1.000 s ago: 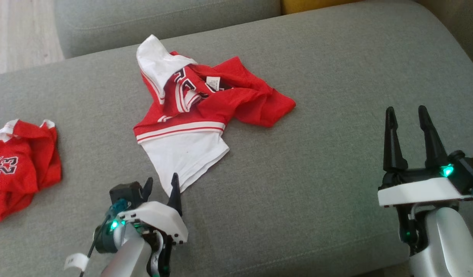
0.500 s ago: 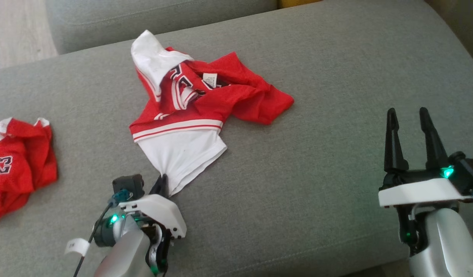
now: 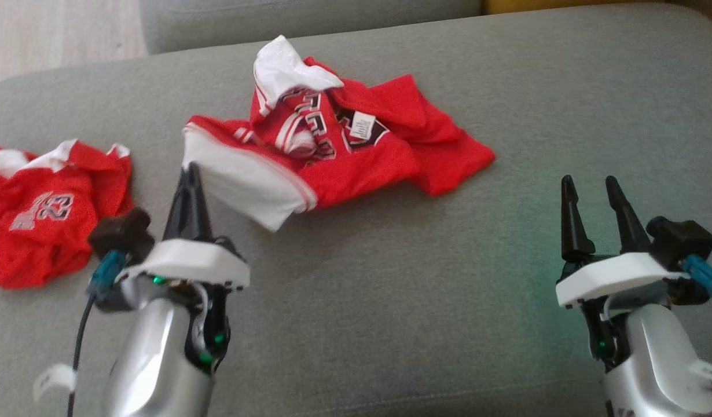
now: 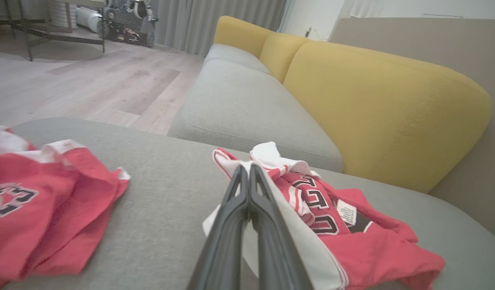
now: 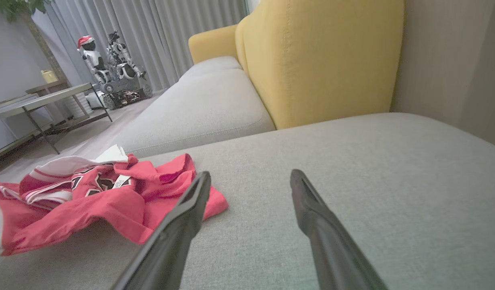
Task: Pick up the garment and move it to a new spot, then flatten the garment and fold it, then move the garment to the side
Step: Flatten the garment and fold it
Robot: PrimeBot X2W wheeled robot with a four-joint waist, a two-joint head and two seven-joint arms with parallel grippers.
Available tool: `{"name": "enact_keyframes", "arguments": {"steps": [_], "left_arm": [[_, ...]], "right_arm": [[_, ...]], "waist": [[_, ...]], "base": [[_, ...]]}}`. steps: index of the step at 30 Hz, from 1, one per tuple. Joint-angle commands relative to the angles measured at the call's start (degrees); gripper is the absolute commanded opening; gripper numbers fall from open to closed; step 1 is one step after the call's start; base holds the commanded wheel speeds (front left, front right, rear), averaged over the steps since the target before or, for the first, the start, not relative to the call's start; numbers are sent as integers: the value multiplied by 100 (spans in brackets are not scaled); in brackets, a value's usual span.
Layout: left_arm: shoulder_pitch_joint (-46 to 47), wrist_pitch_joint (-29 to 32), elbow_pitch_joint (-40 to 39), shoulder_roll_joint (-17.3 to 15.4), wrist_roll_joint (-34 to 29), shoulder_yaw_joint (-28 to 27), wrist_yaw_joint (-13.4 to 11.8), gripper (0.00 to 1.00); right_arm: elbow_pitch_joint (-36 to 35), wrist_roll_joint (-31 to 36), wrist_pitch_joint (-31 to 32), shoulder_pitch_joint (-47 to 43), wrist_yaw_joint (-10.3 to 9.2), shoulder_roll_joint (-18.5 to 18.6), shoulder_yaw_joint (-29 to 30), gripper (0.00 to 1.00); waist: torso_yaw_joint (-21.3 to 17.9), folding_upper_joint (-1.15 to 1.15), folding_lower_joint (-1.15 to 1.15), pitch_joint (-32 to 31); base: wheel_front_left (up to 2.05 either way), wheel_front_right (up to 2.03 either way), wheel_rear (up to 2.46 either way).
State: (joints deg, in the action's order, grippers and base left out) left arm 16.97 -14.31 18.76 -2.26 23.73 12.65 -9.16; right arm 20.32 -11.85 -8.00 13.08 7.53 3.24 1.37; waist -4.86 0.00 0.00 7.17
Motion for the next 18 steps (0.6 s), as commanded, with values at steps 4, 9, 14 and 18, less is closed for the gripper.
{"name": "enact_keyframes", "arguments": {"steps": [4,9,14,18], "left_arm": [[-228,-68,-651,-65,-163,-375,-57,0],[-295,-68,-716,-64,-140,-288,-64,0],[-246,-68,-747,-63,-70,-120,-76,0],[-166,-68,-772,-63,-10,42,-68,0]], "right_arm": [[326,-239,192,475,-4,-32,-115,100],[820,-265,317,791,-4,-34,-137,100],[1442,-124,421,1324,-4,-35,-58,100],[1973,-13,549,1778,-4,-35,98,100]], "waist": [[257,0,0,134],[390,0,0,226],[584,0,0,387],[719,0,0,532]], "base": [[0,0,0],[0,0,0],[0,0,0],[0,0,0]]}}
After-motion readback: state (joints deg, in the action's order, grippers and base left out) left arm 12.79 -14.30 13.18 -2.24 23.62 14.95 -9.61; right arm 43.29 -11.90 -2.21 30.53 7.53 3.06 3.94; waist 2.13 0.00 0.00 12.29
